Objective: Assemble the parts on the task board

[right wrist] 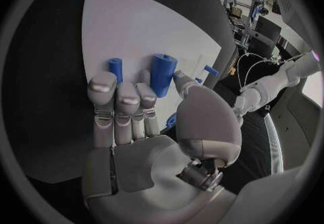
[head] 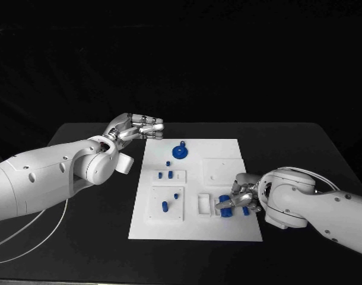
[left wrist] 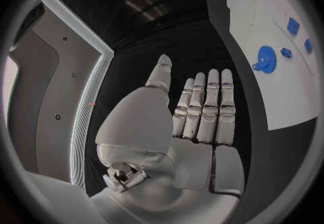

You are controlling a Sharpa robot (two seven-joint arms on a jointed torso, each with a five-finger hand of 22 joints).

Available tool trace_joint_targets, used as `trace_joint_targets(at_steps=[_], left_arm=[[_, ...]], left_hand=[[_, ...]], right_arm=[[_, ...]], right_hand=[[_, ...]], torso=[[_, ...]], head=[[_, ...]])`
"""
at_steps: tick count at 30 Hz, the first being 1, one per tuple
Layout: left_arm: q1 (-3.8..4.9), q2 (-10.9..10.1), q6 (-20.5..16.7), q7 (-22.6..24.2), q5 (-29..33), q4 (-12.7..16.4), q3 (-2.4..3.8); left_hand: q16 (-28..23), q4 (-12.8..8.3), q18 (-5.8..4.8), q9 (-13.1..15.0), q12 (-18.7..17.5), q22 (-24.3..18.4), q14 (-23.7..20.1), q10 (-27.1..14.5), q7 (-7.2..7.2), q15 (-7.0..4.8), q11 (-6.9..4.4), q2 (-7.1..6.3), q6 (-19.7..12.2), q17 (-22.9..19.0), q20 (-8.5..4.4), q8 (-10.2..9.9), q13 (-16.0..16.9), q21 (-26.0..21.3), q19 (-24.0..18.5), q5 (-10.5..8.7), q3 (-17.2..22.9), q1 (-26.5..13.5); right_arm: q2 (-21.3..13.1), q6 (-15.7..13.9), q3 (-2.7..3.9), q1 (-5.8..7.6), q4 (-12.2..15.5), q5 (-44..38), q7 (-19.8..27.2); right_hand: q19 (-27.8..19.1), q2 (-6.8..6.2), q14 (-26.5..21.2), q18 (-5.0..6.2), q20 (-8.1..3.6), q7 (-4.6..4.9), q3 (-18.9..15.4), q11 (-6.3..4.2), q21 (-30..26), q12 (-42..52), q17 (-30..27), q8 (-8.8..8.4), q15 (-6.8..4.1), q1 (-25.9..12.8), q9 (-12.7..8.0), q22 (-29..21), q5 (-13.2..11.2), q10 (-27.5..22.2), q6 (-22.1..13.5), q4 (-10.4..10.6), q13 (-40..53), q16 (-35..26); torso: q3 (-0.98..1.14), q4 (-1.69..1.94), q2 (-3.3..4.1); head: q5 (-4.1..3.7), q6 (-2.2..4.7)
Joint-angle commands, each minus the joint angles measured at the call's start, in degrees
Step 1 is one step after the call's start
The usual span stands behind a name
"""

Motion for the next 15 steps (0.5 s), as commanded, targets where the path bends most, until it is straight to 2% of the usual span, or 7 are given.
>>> trace_joint_targets(at_steps=[1, 4, 5, 7, 11, 13, 15], left_arm=[[0.0, 0.1, 0.9, 0.5, 0.4, 0.1, 0.04], [0.0, 0.1, 0.9, 0.4, 0.4, 0.1, 0.04], [0.0, 0.0, 0.9, 0.3, 0.4, 0.1, 0.04], [0.0, 0.0, 0.9, 0.3, 0.4, 0.1, 0.04], [0.0, 0.0, 0.9, 0.1, 0.4, 0.1, 0.04], [0.0, 0.0, 1.0, 0.1, 0.4, 0.1, 0.04], [0.0, 0.0, 1.0, 0.0, 0.4, 0.1, 0.04]], left_hand=[[-0.2, -0.2, 0.09, 0.0, -0.1, -0.3, -0.1, -0.2, 0.31, 0.11, 0.16, 0.1, 0.2, 0.1, -0.13, 0.0, 0.0, 0.2, 0.3, 0.33, -0.1, -0.4], [-0.2, -0.2, 0.09, 0.0, -0.1, -0.3, -0.1, -0.2, 0.31, 0.11, 0.16, 0.1, 0.2, 0.1, -0.13, 0.0, 0.0, 0.2, 0.3, 0.33, -0.1, -0.4], [-0.2, -0.2, 0.09, 0.0, -0.1, -0.3, -0.1, -0.2, 0.31, 0.11, 0.16, 0.1, 0.2, 0.1, -0.13, 0.0, 0.0, 0.2, 0.3, 0.33, -0.1, -0.4], [-0.2, -0.3, 0.09, 0.0, -0.1, -0.3, -0.1, -0.2, 0.33, 0.11, 0.17, 0.19, 0.1, 0.1, -0.13, -0.1, 0.0, 0.2, 0.3, 0.33, 0.0, -0.3], [-0.2, -0.4, 0.09, 0.0, -0.1, -0.4, -0.1, -0.2, 0.32, 0.12, 0.18, 0.23, 0.1, 0.1, -0.13, 0.0, 0.0, 0.2, 0.3, 0.38, 0.0, -0.2], [-0.2, -0.4, 0.09, 0.0, -0.1, -0.4, -0.1, -0.2, 0.31, 0.11, 0.18, 0.32, 0.1, 0.1, -0.13, 0.0, 0.0, 0.2, 0.3, 0.38, 0.1, -0.2], [-0.2, -0.4, 0.09, 0.0, -0.1, -0.4, -0.1, -0.2, 0.31, 0.11, 0.18, 0.32, 0.1, 0.1, -0.13, 0.0, 0.0, 0.2, 0.3, 0.38, 0.1, -0.2]], right_arm=[[0.5, 2.0, -1.19, -0.93, -0.3, 0.0, -1.7], [0.6, 2.2, -1.62, -0.94, -0.6, -0.1, -1.8], [0.7, 2.3, -1.76, -0.94, -0.7, -0.1, -1.8], [0.7, 2.1, -1.95, -0.95, -0.8, -0.3, -1.8], [0.7, 0.6, -2.17, -0.95, -1.0, -0.6, -1.8], [0.6, -0.5, -2.22, -0.95, -1.1, -0.4, -1.8], [0.4, -2.1, -2.25, -0.95, -1.0, 0.2, -1.8]], right_hand=[[3.1, 0.48, 0.4, -0.87, 0.1, 0.05, 0.9, 0.09, -0.3, -0.2, 0.1, -0.1, 0.01, 1.6, -35.9, 5.2, 0.0, -0.2, -0.2, -1.3, 0.1, -0.2], [3.1, 1.01, 0.5, -0.78, 0.28, 0.2, 2.1, 0.21, -0.4, -0.2, 0.0, -0.13, 0.13, 2.1, -35.9, 5.2, 0.5, -0.3, -0.2, -4.3, 0.2, -0.4], [3.1, 1.16, 0.5, -0.76, 0.3, 0.19, 2.2, 0.22, -0.4, -0.2, 0.0, -0.13, 0.12, 2.6, -35.9, 5.2, 1.9, -0.3, -0.2, -5.1, 0.2, -0.3], [3.1, 1.78, 0.4, -0.75, 0.3, 0.16, 1.5, 0.18, -0.3, -0.2, 0.0, -0.14, 0.1, 3.8, -36.0, 5.2, 7.0, -0.4, -0.2, -7.5, 0.1, -0.4], [3.1, 4.8, 0.4, -0.79, 0.18, 0.01, 1.8, -0.06, -0.4, -0.4, 0.0, -0.17, -0.06, 6.1, -36.4, 5.2, 13.8, -0.6, 0.3, -13.3, 0.1, -0.5], [3.1, 5.59, 0.4, -0.82, 0.11, 0.08, 3.1, -0.12, -0.4, -0.5, 0.0, -0.17, -0.11, 6.1, -36.6, 5.3, 16.0, -0.7, 0.6, -15.7, 0.0, -0.6], [3.1, 6.36, 0.4, -0.85, 0.07, 0.11, 4.8, -0.22, -0.3, -0.5, 0.0, -0.14, -0.16, 5.4, -36.7, 5.3, 16.8, -0.8, 0.9, -18.0, 0.0, -0.6]], torso=[[-0.08, -0.1, -0.05], [-0.07, -0.08, -0.04], [-0.06, -0.06, -0.04], [-0.05, -0.04, -0.04], [0.0, -0.03, -0.01], [-0.02, -0.03, -0.01], [-0.01, -0.02, -0.01]], head=[[0.1, 0.06], [0.15, -0.01], [0.16, -0.03], [0.21, -0.02], [0.2, -0.04], [0.23, -0.05], [0.26, -0.04]])
